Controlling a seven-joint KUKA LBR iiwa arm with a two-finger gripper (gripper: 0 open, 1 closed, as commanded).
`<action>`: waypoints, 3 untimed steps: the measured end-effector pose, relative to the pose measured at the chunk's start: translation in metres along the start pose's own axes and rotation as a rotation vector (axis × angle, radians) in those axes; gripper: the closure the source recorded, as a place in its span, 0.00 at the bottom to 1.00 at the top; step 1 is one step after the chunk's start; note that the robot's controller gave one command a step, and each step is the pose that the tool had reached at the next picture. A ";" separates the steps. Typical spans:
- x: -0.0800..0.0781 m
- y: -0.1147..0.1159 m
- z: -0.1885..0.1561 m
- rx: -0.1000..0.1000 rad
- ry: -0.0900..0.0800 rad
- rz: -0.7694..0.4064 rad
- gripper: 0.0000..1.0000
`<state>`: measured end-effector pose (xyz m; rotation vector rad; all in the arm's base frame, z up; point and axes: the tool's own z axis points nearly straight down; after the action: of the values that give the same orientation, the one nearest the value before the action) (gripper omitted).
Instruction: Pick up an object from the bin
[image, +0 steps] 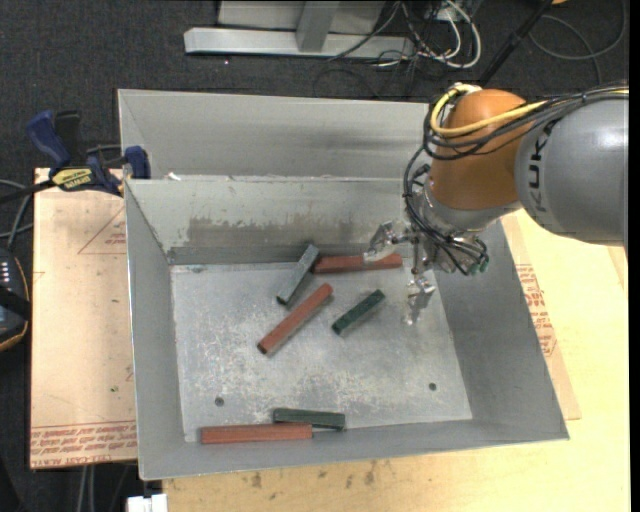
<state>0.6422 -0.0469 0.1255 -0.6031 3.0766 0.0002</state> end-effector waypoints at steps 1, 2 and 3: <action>-0.003 0.025 0.043 -0.001 0.003 -0.191 0.00; -0.021 0.021 0.047 0.003 -0.012 -0.139 1.00; -0.021 0.021 0.047 0.003 -0.012 -0.139 1.00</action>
Offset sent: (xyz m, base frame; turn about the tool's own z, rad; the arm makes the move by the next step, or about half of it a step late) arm 0.0056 0.0262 -0.0555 -0.1401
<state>0.6539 -0.0191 0.0786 -0.8120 3.0150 -0.0019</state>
